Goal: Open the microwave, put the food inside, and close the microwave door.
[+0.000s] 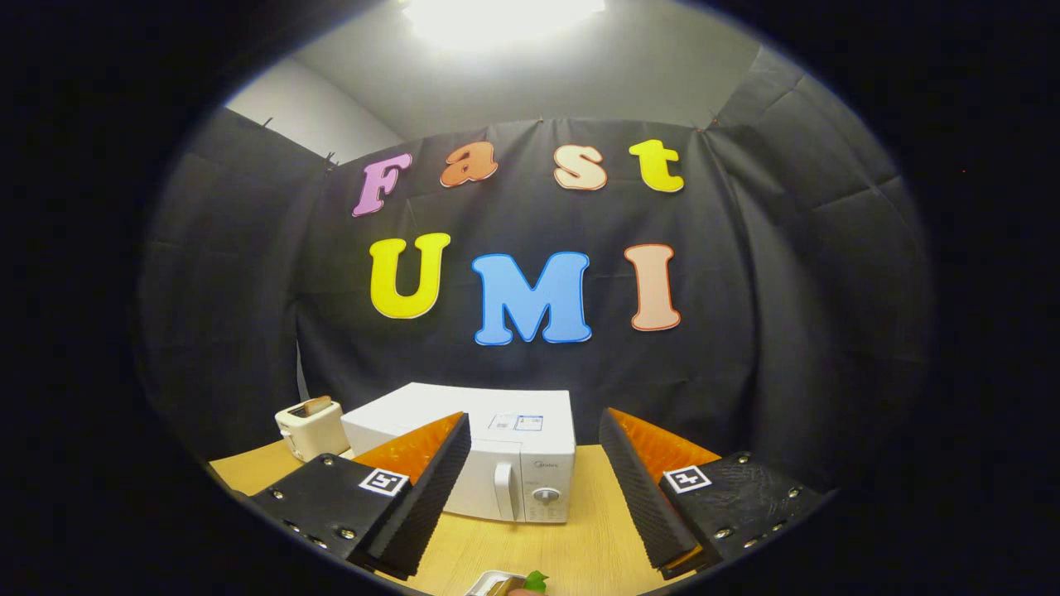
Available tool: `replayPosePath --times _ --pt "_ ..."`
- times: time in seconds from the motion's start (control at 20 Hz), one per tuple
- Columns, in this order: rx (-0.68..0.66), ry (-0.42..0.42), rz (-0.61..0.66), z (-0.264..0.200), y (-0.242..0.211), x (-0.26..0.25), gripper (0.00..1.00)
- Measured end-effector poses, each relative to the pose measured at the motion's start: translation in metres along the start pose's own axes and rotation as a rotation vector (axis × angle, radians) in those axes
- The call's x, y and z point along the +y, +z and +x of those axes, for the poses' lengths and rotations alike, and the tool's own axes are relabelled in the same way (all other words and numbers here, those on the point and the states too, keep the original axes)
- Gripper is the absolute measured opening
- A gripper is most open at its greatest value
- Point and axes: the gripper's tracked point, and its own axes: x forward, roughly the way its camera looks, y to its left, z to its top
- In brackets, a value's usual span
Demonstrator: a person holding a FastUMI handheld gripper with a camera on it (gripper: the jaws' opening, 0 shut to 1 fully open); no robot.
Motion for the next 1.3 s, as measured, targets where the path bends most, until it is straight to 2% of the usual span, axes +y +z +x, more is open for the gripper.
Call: replayPosePath --times 0.3,0.8,1.3 --pt "0.003 0.017 -0.002 0.014 -0.022 0.016 0.96" --pt "0.041 0.05 0.094 0.077 -0.09 0.041 0.97" --pt "0.176 0.012 0.082 0.144 -0.157 0.053 0.97"
